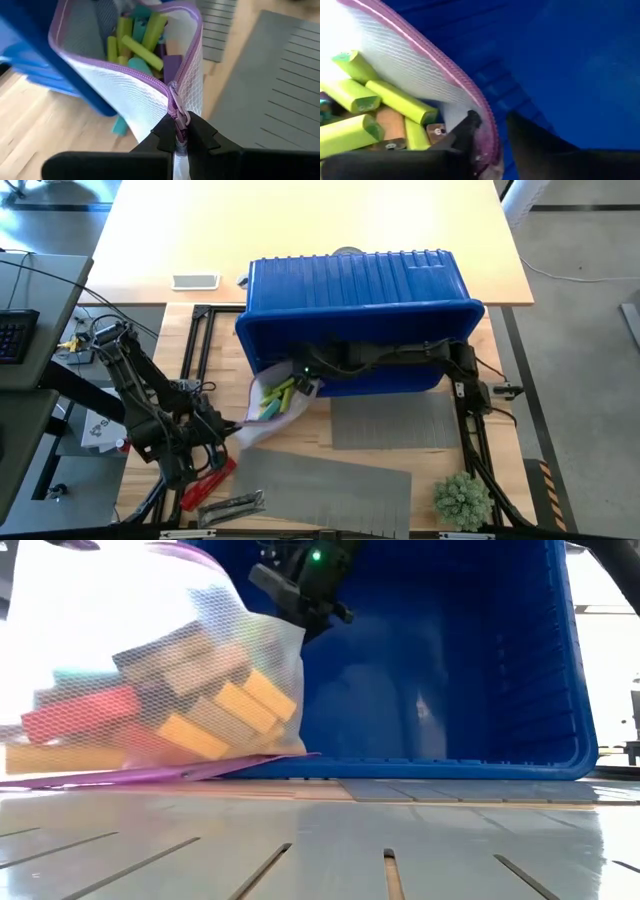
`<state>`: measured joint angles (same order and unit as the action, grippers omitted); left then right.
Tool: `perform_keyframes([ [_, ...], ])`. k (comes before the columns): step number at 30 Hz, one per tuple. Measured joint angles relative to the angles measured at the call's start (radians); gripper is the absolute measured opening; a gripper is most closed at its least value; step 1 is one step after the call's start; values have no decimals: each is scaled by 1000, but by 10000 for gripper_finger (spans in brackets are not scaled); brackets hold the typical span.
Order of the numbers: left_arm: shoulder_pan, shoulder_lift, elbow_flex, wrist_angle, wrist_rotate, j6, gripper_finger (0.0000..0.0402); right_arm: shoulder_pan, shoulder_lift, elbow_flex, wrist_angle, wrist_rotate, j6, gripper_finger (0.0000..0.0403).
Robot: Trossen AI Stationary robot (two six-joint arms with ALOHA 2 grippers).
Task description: Sort blocks
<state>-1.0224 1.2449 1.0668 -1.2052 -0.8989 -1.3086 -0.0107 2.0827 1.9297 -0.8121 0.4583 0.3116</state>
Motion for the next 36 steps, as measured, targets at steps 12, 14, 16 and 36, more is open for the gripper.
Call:
perform_keyframes([
  [12,1,0,0,-182,23,-204,0,-70,-78,0,53,-169,-165,190],
  [14,0,0,0,-208,27,-236,0,-69,-103,0,59,-220,-198,207],
  [16,0,0,0,-233,26,-261,0,-65,-119,0,73,-288,-230,221],
  [36,-1,-4,1,-234,2,-309,0,317,-57,0,197,-390,-644,231],
])
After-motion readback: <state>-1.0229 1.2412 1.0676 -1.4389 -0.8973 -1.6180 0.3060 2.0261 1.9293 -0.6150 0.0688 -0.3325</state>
